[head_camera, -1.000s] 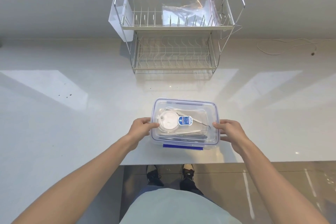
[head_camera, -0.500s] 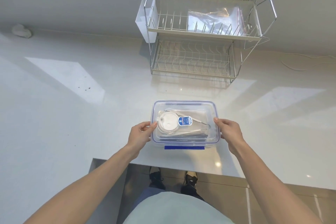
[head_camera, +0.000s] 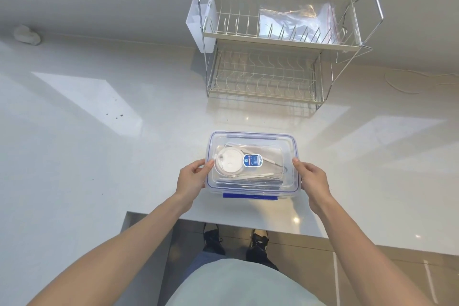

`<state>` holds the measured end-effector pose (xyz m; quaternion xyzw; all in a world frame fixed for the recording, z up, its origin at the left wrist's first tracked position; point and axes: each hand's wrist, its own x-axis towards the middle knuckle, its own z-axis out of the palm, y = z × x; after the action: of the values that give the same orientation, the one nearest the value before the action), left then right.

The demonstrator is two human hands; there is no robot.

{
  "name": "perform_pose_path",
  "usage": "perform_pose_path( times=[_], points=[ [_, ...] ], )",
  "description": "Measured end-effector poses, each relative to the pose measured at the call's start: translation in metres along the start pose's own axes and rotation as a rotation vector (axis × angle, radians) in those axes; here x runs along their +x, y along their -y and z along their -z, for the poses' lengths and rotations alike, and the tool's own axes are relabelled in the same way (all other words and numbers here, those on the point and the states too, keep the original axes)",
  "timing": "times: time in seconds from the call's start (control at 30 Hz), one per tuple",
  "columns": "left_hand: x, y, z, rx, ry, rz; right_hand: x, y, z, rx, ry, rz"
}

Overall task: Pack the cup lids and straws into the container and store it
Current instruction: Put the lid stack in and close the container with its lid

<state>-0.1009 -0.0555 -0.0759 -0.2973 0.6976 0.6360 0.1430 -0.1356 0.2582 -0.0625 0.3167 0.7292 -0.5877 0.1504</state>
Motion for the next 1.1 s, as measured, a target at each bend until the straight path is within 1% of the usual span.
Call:
perform_pose_path(
  times=[0.2, 0.3, 0.37, 0.43, 0.53, 0.6, 0.7, 0.77, 0.8, 0.9, 1.1],
  points=[
    [0.011, -0.011, 0.012, 0.094, 0.093, 0.039, -0.005, -0.006, 0.005, 0.009, 0.003, -0.032],
    [0.013, -0.013, 0.016, 0.140, 0.111, 0.059, -0.003, -0.005, 0.006, 0.010, 0.010, -0.044],
    [0.016, -0.016, 0.017, 0.177, 0.101, 0.077, -0.005, -0.008, 0.005, 0.037, 0.009, -0.064],
    [0.023, -0.023, 0.017, 0.181, 0.057, 0.085, -0.012, -0.014, 0.002, 0.087, -0.031, -0.097],
    [0.037, -0.042, 0.010, 0.211, 0.002, 0.061, -0.035, -0.030, -0.008, 0.235, -0.060, -0.177],
    [0.048, -0.058, -0.001, 0.233, 0.040, 0.010, -0.055, -0.044, -0.019, 0.348, -0.005, -0.248],
    [0.064, -0.081, -0.021, 0.323, 0.122, -0.070, -0.073, -0.052, -0.035, 0.519, 0.140, -0.350],
    [0.075, -0.092, -0.032, 0.390, 0.196, -0.080, -0.076, -0.050, -0.047, 0.633, 0.211, -0.407],
    [0.080, -0.094, -0.036, 0.418, 0.228, -0.072, -0.077, -0.048, -0.051, 0.650, 0.228, -0.428],
    [0.092, -0.097, -0.038, 0.507, 0.293, -0.043, -0.079, -0.049, -0.060, 0.606, 0.209, -0.440],
    [0.106, -0.103, -0.031, 0.596, 0.447, -0.059, -0.088, -0.045, -0.062, 0.532, 0.084, -0.479]
  ],
)
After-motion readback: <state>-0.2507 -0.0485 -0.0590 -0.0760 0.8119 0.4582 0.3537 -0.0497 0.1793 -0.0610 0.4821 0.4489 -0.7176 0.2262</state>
